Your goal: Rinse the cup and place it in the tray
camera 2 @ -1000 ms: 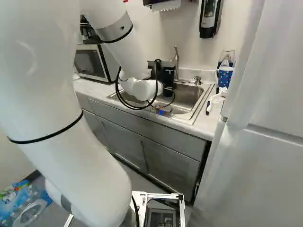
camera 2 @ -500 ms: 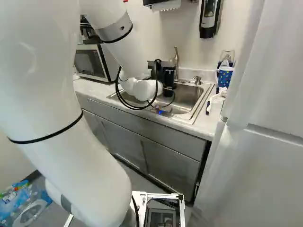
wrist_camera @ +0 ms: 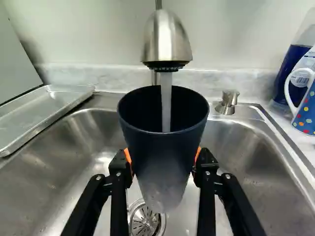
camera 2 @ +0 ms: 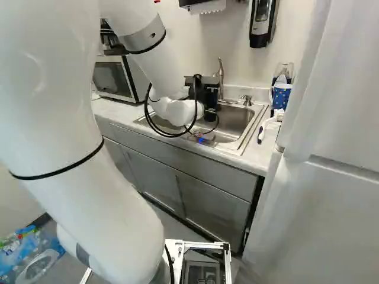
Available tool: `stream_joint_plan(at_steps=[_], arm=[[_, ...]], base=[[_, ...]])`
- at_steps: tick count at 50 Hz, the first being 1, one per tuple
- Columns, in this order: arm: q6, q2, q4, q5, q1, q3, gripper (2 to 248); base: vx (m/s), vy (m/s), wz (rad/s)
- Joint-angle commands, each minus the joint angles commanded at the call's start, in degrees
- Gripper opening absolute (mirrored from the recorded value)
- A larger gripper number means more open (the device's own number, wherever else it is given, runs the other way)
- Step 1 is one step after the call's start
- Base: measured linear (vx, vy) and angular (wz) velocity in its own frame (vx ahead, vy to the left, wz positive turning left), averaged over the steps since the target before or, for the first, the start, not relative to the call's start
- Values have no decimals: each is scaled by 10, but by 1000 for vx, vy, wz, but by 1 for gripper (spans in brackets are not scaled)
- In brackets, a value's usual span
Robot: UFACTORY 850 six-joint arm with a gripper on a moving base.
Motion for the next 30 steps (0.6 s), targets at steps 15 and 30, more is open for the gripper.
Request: stream_joint_plan(at_steps=[15, 30], arm=[[0, 0, 0, 0, 0, 0, 126], [0, 0, 0, 0, 0, 0, 126]], base=[[0, 0, 0], [0, 0, 0]])
